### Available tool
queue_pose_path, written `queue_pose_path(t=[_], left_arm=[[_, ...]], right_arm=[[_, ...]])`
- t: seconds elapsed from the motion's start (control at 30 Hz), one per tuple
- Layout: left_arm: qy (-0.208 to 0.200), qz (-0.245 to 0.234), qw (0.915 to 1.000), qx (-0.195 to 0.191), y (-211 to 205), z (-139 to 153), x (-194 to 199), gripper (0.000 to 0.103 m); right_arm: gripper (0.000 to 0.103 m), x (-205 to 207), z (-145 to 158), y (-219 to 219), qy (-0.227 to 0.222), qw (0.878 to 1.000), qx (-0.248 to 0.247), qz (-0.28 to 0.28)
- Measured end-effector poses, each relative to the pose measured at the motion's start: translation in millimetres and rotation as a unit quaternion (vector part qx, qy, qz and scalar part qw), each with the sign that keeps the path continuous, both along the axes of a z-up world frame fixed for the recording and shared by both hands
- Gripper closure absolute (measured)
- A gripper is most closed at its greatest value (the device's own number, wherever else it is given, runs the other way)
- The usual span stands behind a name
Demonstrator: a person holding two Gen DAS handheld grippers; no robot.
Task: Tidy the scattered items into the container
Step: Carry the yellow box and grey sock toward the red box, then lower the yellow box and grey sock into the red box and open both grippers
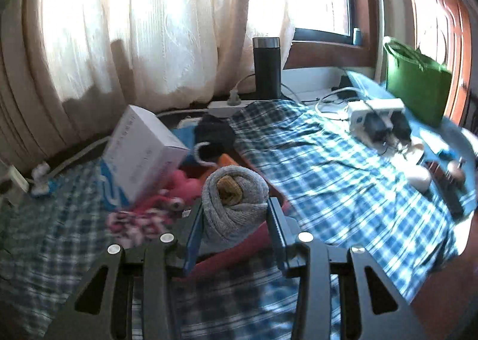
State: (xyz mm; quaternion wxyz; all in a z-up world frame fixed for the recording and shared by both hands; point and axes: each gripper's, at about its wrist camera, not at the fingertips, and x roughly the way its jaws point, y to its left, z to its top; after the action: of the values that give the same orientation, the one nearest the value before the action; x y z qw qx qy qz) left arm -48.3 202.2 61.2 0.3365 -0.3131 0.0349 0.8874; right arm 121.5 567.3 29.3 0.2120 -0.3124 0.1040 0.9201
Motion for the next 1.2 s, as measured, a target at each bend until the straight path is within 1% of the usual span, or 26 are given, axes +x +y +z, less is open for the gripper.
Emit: queue_pose_path(t=[0.23, 0.33, 0.43, 0.53, 0.6, 0.7, 0.77, 0.87, 0.93, 1.2], left_arm=[[0.007, -0.051, 0.9987, -0.005, 41.2, 6.3, 30.9, 0.047], [0.006, -0.067, 0.9977, -0.006, 54.9, 8.5, 38.6, 0.047], [0.002, -0.082, 0.9967, -0.003, 67.4, 8.8, 43.0, 0.047], [0.0, -0.101, 0.9949, -0.001, 81.4, 9.7, 51.5, 0.047], [-0.003, -0.117, 0.9932, -0.001, 91.6, 9.5, 58.6, 0.047], [-0.008, -0.144, 0.9896, -0.002, 108.1, 8.2, 70.8, 0.047], [-0.007, -0.159, 0.9873, -0.004, 119.6, 8.1, 78.4, 0.047], [-0.007, -0.171, 0.9852, -0.005, 131.8, 9.7, 85.8, 0.047], [-0.007, -0.177, 0.9842, -0.005, 138.7, 11.1, 89.3, 0.047], [-0.013, -0.18, 0.9836, -0.005, 158.0, 12.1, 94.7, 0.047]], right_arm=[[0.059, -20.7, -21.5, -2.0, -0.045, 0.998, 0.024, 0.037], [0.059, -22.0, -23.3, -1.4, -0.054, 0.997, 0.033, 0.044], [0.057, -21.4, -23.0, 0.9, -0.059, 0.997, 0.03, 0.048], [0.049, -14.3, -18.6, 6.9, -0.042, 0.998, 0.021, 0.043], [0.045, -6.3, -13.1, 13.4, -0.023, 0.999, 0.013, 0.034], [0.045, 6.6, -6.3, 24.1, 0.007, 1.0, -0.01, 0.017], [0.044, 11.0, -5.6, 30.8, 0.014, 1.0, -0.014, 0.003], [0.045, 16.7, -8.8, 43.2, 0.016, 0.999, -0.024, -0.026], [0.045, 15.9, -13.4, 51.0, 0.015, 0.999, -0.034, -0.033], [0.045, 0.3, -33.1, 60.6, -0.014, 0.999, -0.027, -0.021]])
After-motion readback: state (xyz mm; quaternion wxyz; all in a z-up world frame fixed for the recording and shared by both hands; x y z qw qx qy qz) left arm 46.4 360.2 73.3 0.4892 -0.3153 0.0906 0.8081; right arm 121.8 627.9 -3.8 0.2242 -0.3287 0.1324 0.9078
